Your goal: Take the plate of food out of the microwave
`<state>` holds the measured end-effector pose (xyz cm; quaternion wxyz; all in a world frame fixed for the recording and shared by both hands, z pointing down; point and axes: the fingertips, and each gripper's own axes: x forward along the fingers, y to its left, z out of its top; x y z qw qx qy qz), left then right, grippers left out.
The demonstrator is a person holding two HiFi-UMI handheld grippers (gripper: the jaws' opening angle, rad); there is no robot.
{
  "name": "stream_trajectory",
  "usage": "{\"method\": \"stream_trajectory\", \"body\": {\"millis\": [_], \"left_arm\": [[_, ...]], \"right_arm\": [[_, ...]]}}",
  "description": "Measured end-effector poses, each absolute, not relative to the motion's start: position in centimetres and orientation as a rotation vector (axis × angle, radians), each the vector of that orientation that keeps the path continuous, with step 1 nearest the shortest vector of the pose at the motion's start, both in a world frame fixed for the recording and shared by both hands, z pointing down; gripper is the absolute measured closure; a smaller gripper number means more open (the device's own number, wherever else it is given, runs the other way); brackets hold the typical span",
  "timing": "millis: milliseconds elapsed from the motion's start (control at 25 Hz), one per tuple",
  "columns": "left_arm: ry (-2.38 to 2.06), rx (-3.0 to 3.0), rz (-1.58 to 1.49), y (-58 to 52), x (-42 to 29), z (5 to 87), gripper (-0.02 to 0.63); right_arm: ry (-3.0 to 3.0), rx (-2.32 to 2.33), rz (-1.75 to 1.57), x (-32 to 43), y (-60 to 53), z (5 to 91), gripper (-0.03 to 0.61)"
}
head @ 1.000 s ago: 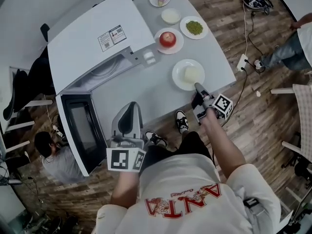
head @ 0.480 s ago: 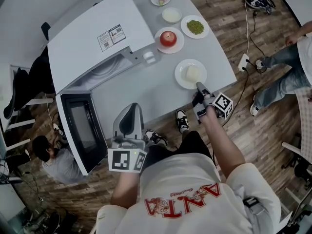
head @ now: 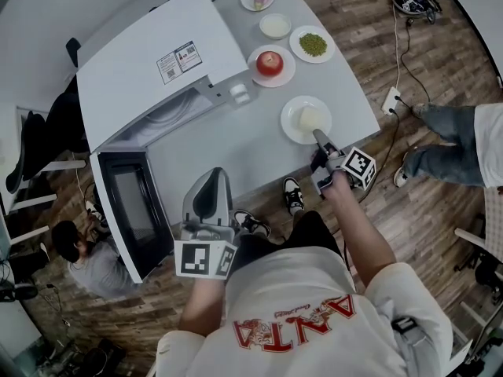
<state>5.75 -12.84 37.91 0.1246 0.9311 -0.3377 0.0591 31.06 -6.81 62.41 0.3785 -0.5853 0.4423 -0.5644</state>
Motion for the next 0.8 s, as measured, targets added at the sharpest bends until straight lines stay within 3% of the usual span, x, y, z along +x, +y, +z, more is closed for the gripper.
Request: {"method": "stream_trajectory", "body": {"millis": [80, 240, 800], "left_arm": [[-0.982, 2.715, 0.172, -12.8, 5.7, 37.9, 0.604], [-0.978, 2.715, 0.173, -12.9, 5.7, 38.0, 0.604], [-0.983, 2.709, 0.164, -12.9, 5.1, 37.6, 0.604]], "right_arm": [[1.226, -1.523, -1.457, 30.5, -7.0, 62.2, 0.382], [1.444, -1.618, -1.512, 29.0, -7.3, 62.1, 0.333], [1.999, -2.005, -1.67, 26.7, -5.2, 63.4, 0.333]]}}
